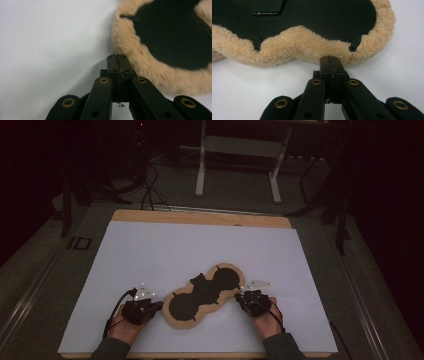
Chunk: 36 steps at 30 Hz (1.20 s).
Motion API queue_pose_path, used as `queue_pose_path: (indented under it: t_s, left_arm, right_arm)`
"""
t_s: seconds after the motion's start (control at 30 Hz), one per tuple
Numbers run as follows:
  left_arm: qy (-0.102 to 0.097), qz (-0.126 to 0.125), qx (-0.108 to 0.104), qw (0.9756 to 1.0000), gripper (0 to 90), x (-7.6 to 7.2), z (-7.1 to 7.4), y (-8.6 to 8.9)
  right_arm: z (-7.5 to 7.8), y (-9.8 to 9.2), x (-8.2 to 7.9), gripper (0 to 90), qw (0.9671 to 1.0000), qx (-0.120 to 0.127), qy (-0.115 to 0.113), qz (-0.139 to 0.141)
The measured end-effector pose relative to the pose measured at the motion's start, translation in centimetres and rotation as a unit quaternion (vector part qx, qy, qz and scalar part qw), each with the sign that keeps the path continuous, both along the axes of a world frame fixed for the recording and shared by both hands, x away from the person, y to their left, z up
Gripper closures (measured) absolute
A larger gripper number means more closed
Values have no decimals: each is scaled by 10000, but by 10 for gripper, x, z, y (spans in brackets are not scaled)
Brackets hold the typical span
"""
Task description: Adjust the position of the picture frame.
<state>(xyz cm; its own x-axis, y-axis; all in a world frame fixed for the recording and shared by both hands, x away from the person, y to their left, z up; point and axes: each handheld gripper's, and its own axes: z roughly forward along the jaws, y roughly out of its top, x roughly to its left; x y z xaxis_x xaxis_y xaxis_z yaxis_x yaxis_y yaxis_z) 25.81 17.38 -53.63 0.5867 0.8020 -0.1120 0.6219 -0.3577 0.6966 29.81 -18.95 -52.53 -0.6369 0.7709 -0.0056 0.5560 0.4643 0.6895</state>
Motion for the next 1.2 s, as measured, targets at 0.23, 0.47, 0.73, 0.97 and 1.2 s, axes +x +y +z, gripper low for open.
queue_pose_path:
  t_s: [0.23, 0.47, 0.73, 0.97, 1.2]
  left_arm:
    - [-36, 66, -45, 10000, 900, 8, -1, -8]
    - [-75, -8, 16, 10000, 900, 4, -1, -12]
    - [-74, -135, 29, 9999, 900, 0, 0, -18]
    - [-83, -337, 77, 9994, 900, -6, 0, -24]
    - [-74, -525, 72, 9986, 900, -10, 0, -32]
  right_arm:
    - [0, 0, 4, 900, 10000, -5, 10, -34]
    - [0, -1, 11, 900, 9999, 44, 40, -138]
    - [0, -1, 19, 900, 9997, 23, 106, -238]
    - [1, -1, 28, 900, 9992, 28, 166, -349]
    - [0, -1, 34, 900, 9987, 104, 232, -443]
